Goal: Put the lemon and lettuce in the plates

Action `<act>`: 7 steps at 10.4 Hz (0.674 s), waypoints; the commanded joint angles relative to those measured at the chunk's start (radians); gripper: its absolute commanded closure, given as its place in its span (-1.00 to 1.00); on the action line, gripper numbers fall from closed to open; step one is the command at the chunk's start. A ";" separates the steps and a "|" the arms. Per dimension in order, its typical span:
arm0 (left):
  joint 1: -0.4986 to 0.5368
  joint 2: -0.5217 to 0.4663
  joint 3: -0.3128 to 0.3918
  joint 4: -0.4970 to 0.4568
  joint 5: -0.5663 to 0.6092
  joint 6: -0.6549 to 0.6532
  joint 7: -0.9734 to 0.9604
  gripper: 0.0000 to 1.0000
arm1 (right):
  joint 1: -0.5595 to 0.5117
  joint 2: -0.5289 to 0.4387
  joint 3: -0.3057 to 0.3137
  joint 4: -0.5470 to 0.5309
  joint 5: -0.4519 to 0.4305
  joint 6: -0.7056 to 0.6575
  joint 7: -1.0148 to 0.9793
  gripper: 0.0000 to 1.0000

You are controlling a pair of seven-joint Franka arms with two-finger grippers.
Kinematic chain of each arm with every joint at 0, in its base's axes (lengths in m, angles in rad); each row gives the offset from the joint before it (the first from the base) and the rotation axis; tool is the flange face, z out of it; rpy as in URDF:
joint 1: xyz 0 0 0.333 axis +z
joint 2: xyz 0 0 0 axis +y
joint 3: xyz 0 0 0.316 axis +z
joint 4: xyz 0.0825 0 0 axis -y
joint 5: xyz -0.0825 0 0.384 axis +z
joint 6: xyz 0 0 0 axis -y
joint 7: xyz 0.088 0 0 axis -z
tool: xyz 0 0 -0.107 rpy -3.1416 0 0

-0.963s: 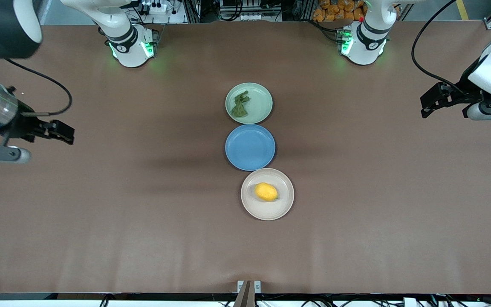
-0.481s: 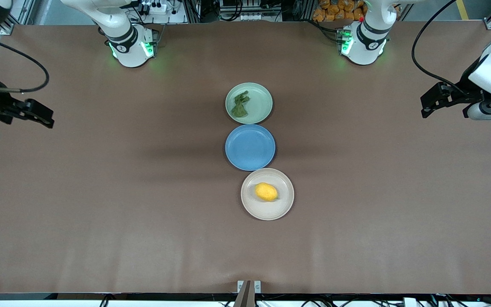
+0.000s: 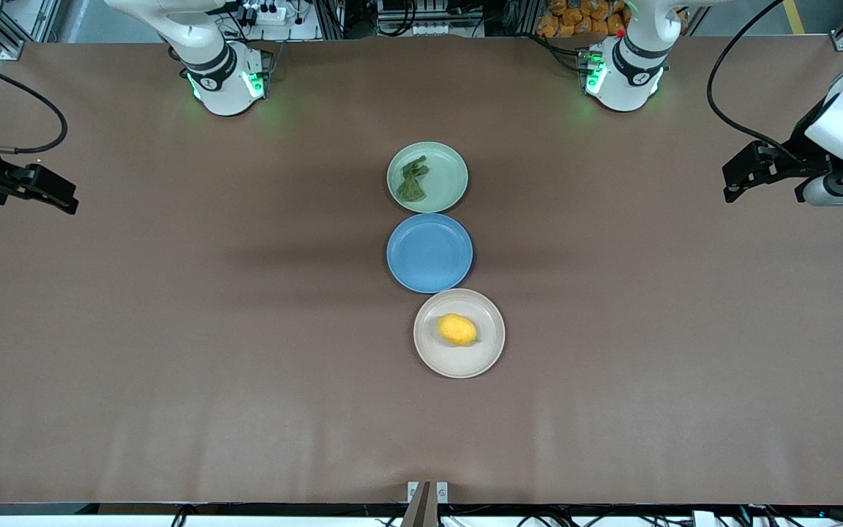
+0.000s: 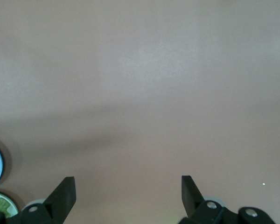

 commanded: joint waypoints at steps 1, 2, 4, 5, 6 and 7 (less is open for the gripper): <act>0.003 -0.009 0.005 0.003 -0.028 -0.013 0.024 -1.00 | -0.006 -0.074 -0.007 -0.103 0.014 0.038 0.001 -1.00; 0.003 -0.010 0.005 0.004 -0.028 -0.013 0.024 -1.00 | -0.006 -0.072 -0.012 -0.104 0.011 0.038 0.001 -1.00; 0.003 -0.010 0.004 0.004 -0.028 -0.019 0.024 -1.00 | -0.006 -0.065 -0.012 -0.104 0.008 0.048 0.001 -1.00; 0.003 -0.012 0.004 0.003 -0.029 -0.021 0.024 -1.00 | -0.006 -0.063 -0.012 -0.104 0.005 0.052 0.001 -1.00; 0.003 -0.012 0.002 0.003 -0.029 -0.025 0.026 -1.00 | -0.006 -0.063 -0.012 -0.104 0.005 0.052 0.001 -1.00; 0.003 -0.013 0.002 0.004 -0.029 -0.031 0.026 -1.00 | -0.006 -0.063 -0.012 -0.104 0.005 0.050 0.001 -1.00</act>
